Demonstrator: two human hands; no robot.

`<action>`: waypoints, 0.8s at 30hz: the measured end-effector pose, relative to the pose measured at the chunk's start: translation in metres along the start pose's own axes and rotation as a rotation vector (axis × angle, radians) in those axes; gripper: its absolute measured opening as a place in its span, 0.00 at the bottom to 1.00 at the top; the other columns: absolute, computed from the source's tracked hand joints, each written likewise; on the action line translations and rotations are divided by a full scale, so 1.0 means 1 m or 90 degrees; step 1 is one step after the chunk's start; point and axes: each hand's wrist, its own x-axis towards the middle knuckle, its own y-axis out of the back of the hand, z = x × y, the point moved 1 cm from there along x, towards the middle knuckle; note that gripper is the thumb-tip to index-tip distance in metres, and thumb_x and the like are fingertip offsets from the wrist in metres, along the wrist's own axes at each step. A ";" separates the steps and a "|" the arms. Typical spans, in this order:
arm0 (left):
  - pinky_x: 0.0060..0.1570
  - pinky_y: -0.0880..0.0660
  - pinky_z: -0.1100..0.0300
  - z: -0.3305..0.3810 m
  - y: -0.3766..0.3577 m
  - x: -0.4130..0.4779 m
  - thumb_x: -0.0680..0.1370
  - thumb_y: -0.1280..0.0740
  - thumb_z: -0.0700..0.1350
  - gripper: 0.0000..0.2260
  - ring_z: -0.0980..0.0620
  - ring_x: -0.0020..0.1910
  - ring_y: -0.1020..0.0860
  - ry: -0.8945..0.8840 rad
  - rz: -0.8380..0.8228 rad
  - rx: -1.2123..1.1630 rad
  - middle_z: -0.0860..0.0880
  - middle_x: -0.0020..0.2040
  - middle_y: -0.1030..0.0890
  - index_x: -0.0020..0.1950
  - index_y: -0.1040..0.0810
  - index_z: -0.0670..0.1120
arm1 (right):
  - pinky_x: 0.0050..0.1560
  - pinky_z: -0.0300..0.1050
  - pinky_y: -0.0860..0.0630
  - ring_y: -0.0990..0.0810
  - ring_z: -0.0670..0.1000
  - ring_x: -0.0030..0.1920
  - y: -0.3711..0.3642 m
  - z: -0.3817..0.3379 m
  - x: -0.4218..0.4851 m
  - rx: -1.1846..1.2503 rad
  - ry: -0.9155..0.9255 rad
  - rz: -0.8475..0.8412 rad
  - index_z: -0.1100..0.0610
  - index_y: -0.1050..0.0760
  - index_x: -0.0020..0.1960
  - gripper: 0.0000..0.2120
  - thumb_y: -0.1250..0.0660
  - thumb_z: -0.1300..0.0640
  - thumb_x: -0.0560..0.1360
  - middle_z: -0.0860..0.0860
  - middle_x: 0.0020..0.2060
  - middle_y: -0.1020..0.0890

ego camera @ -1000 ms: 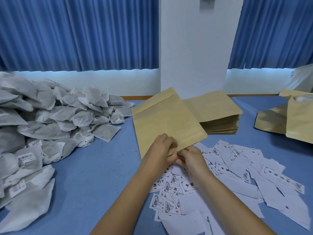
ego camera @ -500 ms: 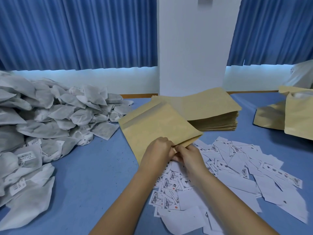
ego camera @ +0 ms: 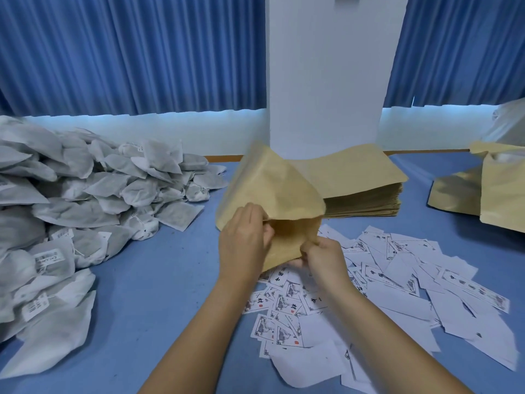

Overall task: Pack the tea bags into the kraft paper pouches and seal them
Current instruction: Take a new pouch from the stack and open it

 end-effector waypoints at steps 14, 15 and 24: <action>0.34 0.32 0.62 0.031 0.030 0.006 0.72 0.42 0.38 0.17 0.55 0.36 0.25 -0.043 -0.070 -0.140 0.51 0.46 0.22 0.55 0.19 0.47 | 0.17 0.38 0.34 0.29 0.51 0.17 -0.010 -0.009 -0.002 0.135 -0.073 -0.019 0.62 0.28 0.42 0.12 0.48 0.69 0.78 0.58 0.25 0.25; 0.34 0.28 0.59 0.032 0.029 0.001 0.73 0.39 0.40 0.14 0.55 0.34 0.24 -0.105 -0.115 -0.101 0.53 0.46 0.21 0.55 0.19 0.46 | 0.18 0.38 0.34 0.29 0.51 0.19 -0.016 -0.012 -0.003 0.140 -0.063 -0.027 0.61 0.28 0.41 0.10 0.45 0.68 0.78 0.57 0.25 0.26; 0.63 0.31 0.56 -0.043 0.086 0.026 0.71 0.38 0.28 0.23 0.45 0.63 0.25 0.004 -0.172 -0.179 0.43 0.64 0.24 0.63 0.21 0.42 | 0.18 0.36 0.33 0.26 0.51 0.20 -0.096 -0.020 -0.007 0.120 -0.074 -0.055 0.63 0.27 0.44 0.17 0.53 0.73 0.73 0.56 0.23 0.23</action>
